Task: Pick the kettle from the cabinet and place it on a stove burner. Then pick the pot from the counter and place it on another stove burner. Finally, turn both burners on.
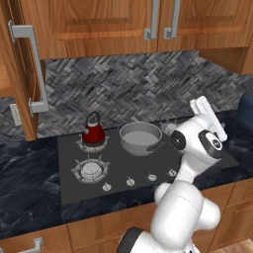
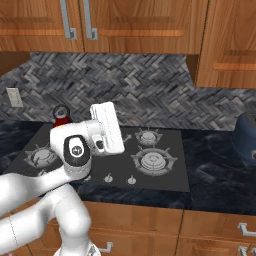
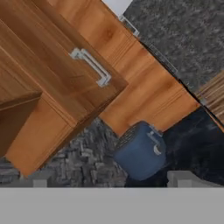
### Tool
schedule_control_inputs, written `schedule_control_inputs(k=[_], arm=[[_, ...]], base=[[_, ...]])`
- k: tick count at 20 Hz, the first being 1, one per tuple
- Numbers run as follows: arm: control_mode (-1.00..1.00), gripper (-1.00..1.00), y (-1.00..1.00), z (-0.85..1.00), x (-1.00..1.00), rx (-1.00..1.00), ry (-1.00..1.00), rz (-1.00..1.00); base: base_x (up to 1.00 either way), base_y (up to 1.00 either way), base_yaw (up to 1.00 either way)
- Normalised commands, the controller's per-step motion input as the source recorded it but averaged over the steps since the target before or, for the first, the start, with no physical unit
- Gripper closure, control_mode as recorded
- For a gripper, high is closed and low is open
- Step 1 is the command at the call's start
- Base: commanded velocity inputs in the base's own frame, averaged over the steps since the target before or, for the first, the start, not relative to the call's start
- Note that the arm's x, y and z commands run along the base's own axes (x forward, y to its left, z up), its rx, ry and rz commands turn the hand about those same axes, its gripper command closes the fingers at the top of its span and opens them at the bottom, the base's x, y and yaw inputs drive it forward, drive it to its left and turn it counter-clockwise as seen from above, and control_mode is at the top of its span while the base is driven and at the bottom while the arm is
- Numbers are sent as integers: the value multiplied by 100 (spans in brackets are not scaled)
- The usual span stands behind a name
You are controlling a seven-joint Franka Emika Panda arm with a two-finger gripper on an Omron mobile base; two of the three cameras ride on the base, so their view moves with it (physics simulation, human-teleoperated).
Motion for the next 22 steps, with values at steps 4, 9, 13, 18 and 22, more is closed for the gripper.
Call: schedule_control_inputs(k=[4, 9, 13, 18, 22], arm=[[-100, -100, 25, 100, -16, 18, -8, -41], [-100, -100, 37, 84, -16, 26, -4, -34], [-100, -100, 40, 48, -3, 32, -2, -25], [-100, -100, 29, 17, 0, 38, 0, -6], [-100, -100, 16, 4, 0, 35, 0, 0]], base=[[0, 0, 0], [0, 0, 0], [0, 0, 0], [0, 0, 0], [0, 0, 0]])
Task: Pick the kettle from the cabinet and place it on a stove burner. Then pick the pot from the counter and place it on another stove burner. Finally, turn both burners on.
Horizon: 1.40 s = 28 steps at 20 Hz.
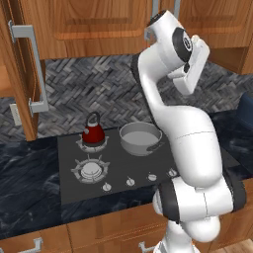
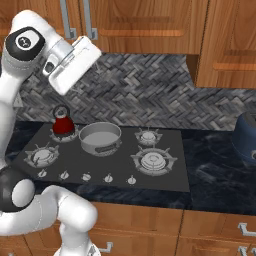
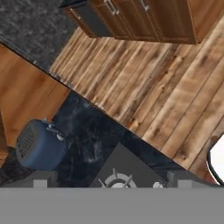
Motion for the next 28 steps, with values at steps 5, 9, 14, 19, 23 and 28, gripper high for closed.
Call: schedule_control_inputs(k=[5, 9, 14, 19, 23, 28], arm=[[-100, -100, 1, -2, -7, 24, -2, 3], [-100, -100, 6, -65, -30, 21, -23, 11], [-100, -100, 21, -64, -33, 22, -43, 16], [-100, -100, 24, -43, -22, 21, -46, 15], [-100, -100, 23, -5, 0, 25, -27, 5], [-100, -100, 26, 0, 4, 26, -13, 0]], base=[[0, 0, 0], [0, 0, 0], [0, 0, 0], [0, 0, 0], [0, 0, 0], [0, 0, 0]])
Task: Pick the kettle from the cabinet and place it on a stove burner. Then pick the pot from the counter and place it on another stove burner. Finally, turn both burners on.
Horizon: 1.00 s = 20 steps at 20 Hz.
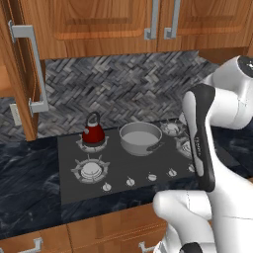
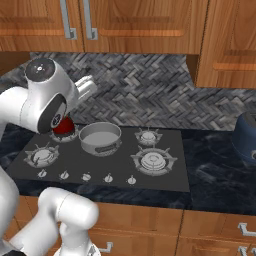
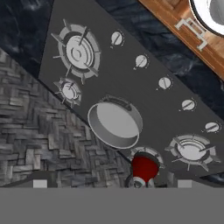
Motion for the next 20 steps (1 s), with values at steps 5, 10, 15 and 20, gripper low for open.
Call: schedule_control_inputs(k=[5, 10, 15, 20], arm=[[-100, -100, 38, 0, 5, 23, -3, 0], [-100, -100, 52, -1, 1, 15, 0, -4], [-100, -100, 55, 0, 1, 8, 5, -7], [-100, -100, 45, -16, 0, 6, 12, -14]], base=[[0, 0, 0], [0, 0, 0], [0, 0, 0], [0, 0, 0]])
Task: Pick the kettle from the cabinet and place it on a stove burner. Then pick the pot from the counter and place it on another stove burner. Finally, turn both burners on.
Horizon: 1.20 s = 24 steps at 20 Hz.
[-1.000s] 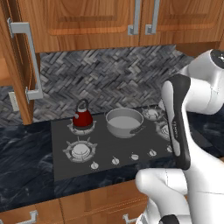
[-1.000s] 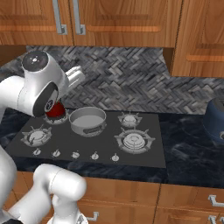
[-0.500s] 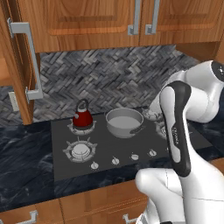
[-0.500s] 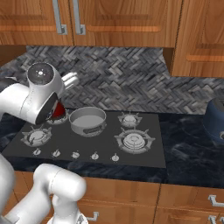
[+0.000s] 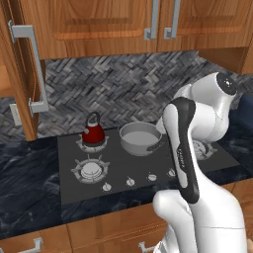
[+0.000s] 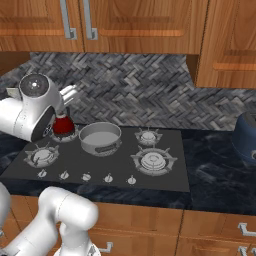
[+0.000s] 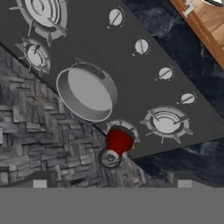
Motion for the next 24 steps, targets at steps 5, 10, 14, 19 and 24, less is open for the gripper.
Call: schedule_control_inputs(k=[5, 10, 14, 19, 24], arm=[[-100, -100, 27, -35, 0, 8, 12, -24], [-100, -100, 26, -39, 0, 13, 17, -28], [-100, -100, 24, -29, 0, 19, 17, -29], [-100, -100, 24, -27, -6, 22, 17, -31], [-100, -100, 31, -17, -15, 23, 16, -33]], base=[[0, 0, 0], [0, 0, 0], [0, 0, 0], [0, 0, 0], [0, 0, 0]])
